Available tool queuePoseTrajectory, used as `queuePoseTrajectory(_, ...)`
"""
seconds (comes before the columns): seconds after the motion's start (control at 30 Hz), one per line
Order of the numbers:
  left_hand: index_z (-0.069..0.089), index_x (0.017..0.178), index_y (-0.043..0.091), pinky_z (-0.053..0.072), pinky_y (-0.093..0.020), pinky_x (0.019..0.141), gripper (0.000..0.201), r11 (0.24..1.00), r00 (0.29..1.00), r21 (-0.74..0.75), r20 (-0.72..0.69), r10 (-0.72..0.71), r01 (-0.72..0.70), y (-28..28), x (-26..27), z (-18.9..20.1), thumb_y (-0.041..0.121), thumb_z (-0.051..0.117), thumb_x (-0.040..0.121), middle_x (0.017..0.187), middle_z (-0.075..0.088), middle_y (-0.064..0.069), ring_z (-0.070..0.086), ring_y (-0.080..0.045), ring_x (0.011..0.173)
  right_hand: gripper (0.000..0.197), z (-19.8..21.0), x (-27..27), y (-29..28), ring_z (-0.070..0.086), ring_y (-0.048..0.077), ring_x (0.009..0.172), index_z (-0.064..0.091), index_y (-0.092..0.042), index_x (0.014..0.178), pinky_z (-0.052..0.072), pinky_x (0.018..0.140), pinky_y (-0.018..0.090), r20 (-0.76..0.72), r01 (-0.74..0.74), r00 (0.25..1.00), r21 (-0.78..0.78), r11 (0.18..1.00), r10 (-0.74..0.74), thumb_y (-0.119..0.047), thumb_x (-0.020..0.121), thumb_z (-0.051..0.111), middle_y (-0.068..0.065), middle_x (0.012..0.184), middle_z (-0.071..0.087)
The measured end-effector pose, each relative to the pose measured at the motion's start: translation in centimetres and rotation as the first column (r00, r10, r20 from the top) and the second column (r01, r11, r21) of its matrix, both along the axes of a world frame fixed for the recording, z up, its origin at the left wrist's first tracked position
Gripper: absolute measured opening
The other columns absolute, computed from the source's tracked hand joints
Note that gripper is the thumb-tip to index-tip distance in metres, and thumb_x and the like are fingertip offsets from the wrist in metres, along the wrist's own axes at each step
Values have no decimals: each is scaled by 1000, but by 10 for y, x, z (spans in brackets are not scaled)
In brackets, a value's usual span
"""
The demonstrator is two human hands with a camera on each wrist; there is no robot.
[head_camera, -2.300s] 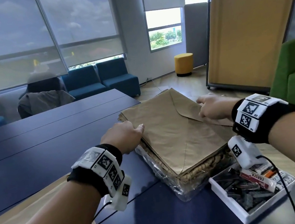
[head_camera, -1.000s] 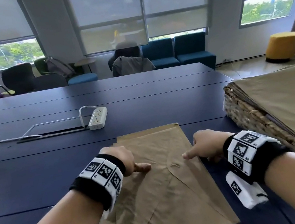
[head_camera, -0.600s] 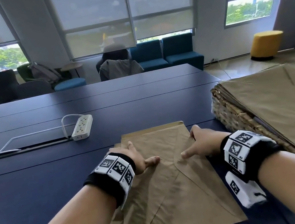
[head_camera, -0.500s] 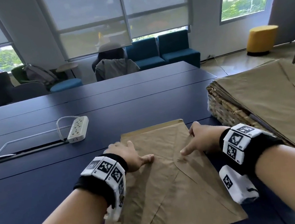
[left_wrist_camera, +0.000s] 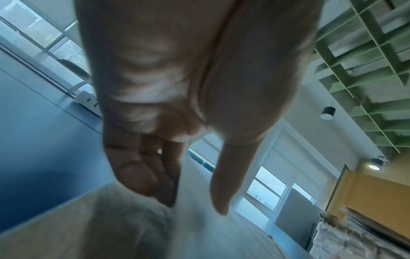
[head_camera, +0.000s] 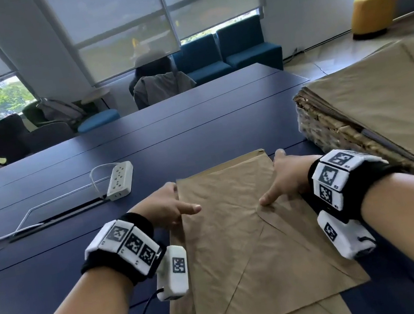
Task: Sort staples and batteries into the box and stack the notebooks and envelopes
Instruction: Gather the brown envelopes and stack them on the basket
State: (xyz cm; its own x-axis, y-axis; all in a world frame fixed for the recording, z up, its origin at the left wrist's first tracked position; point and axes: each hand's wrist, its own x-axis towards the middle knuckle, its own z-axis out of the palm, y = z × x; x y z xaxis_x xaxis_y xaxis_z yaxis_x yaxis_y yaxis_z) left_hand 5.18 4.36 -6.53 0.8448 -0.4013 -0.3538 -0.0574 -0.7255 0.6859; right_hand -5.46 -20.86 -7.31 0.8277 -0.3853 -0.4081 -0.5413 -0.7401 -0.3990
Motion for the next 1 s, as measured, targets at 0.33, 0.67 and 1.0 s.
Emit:
queuePoseTrajectory(0.33, 70, 115, 2, 62, -38, 82, 19, 854, 1000, -520, -16, 6, -14, -7, -10, 28, 6, 60, 99, 114, 74, -21, 73, -27, 91, 101, 4, -14, 0, 55, 28, 126, 26, -2, 148, 48, 96, 35, 165, 113, 977, 142, 983, -136, -51, 80, 82, 11, 140, 53)
queuePoseTrajectory(0.67, 62, 126, 9, 58, -26, 82, 23, 537, 937, -833, 284, 205, 135, -25, -33, 89, 13, 49, 107, 115, 76, -3, 73, -17, 102, 15, 17, -15, 0, 71, 32, 83, 67, -23, 89, 60, 77, 55, 652, 88, 614, 505, 859, -445, -34, 81, 62, 6, 88, 74)
queuePoseTrajectory(1.0, 59, 98, 25, 48, -14, 61, 22, 483, 833, -815, 485, 267, 320, -74, -51, 135, 12, 44, 108, 82, 67, 16, 56, 2, 66, 14, 118, -53, -32, 54, 17, 77, 52, -14, 88, 40, 70, 32, 923, 104, 102, 361, 927, -371, -20, 101, 54, -2, 79, 59)
